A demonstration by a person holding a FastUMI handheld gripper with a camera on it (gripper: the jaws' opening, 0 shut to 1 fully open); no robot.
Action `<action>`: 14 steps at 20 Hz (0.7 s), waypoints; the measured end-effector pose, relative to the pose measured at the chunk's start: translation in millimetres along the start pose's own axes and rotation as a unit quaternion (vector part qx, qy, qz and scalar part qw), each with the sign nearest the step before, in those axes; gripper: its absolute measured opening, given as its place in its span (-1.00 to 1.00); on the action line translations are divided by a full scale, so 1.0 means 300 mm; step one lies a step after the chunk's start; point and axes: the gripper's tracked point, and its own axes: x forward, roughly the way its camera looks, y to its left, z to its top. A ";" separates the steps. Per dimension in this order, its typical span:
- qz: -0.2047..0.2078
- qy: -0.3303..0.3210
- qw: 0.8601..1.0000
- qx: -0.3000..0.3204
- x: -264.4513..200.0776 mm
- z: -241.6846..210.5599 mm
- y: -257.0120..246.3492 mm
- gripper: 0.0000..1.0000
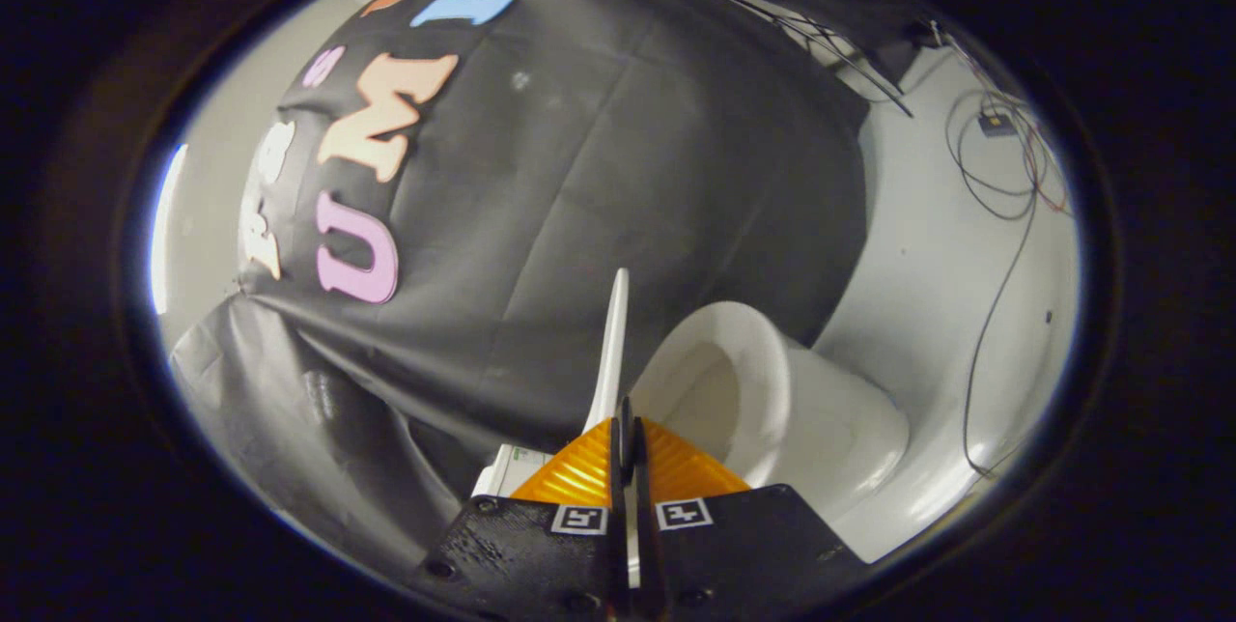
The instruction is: Open the toilet lid.
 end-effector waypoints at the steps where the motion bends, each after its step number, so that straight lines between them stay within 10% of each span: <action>1: 0.009 -0.009 1.000 -0.012 0.003 0.003 0.059 -0.92; 14: 0.018 -0.016 0.970 -0.242 0.057 -0.179 0.717 -0.80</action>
